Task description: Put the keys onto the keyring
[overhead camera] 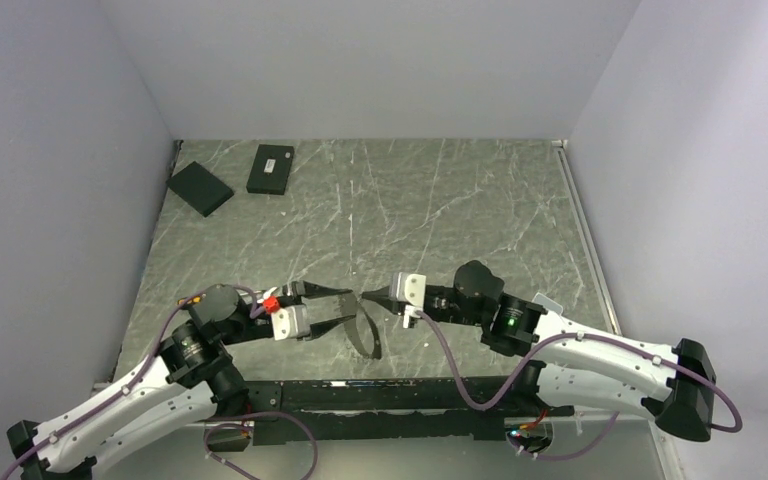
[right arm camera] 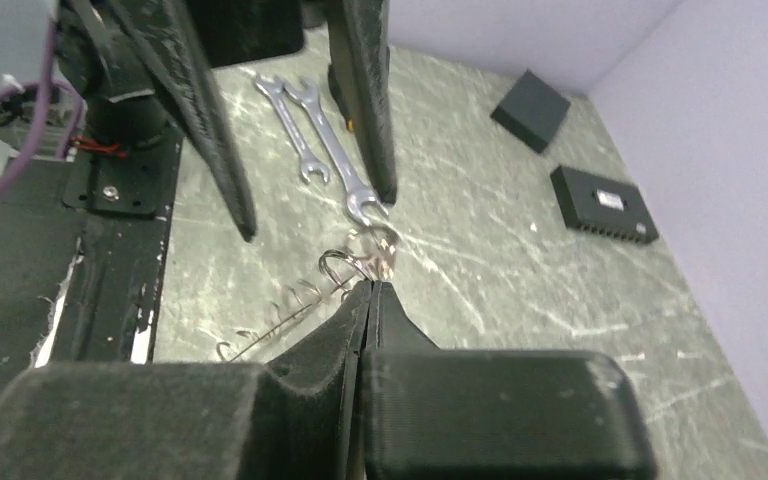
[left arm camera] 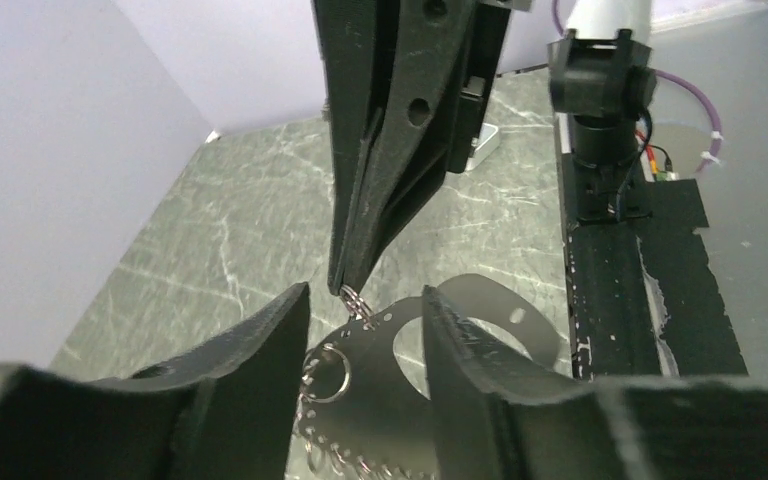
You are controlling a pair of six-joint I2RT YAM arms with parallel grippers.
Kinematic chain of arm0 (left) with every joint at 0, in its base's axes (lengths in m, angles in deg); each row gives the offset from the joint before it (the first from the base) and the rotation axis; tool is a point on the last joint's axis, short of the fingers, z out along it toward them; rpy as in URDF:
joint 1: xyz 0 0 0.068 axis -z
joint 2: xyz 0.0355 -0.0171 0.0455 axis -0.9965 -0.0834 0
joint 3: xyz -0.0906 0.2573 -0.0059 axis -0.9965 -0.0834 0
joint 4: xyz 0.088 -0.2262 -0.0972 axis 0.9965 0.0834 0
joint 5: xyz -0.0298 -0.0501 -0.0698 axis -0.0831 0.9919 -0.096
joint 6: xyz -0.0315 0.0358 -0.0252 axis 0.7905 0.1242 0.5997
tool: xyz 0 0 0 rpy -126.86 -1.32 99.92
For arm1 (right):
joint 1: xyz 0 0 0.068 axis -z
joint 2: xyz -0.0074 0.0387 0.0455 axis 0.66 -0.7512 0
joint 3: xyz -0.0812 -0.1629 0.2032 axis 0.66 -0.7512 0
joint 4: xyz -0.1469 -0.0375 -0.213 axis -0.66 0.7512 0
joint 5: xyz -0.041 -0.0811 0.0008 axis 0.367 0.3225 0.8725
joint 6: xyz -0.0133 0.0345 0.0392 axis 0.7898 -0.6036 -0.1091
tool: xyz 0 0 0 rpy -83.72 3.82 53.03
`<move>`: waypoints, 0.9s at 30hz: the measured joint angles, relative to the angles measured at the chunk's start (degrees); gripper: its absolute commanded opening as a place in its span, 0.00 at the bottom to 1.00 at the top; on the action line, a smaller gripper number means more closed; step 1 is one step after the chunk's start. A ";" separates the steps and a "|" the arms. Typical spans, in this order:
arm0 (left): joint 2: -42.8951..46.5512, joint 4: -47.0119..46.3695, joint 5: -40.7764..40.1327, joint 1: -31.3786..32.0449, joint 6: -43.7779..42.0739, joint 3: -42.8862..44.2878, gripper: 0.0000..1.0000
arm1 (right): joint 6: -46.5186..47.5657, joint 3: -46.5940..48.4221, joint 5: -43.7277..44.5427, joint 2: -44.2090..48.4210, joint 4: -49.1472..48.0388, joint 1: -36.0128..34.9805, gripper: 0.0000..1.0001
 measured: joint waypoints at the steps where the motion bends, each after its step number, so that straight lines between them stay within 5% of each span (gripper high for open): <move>1: 0.22 0.39 -0.46 0.00 0.22 0.00 0.54 | -0.22 0.09 0.96 -0.31 0.28 0.02 0.00; 16: 0.55 4.15 -15.72 0.00 11.89 -1.14 0.40 | -11.02 15.98 20.04 -14.34 16.68 0.02 0.00; 27: -6.99 6.58 -20.28 0.00 11.21 0.61 0.34 | -3.91 14.99 22.43 -14.34 21.49 -1.29 0.00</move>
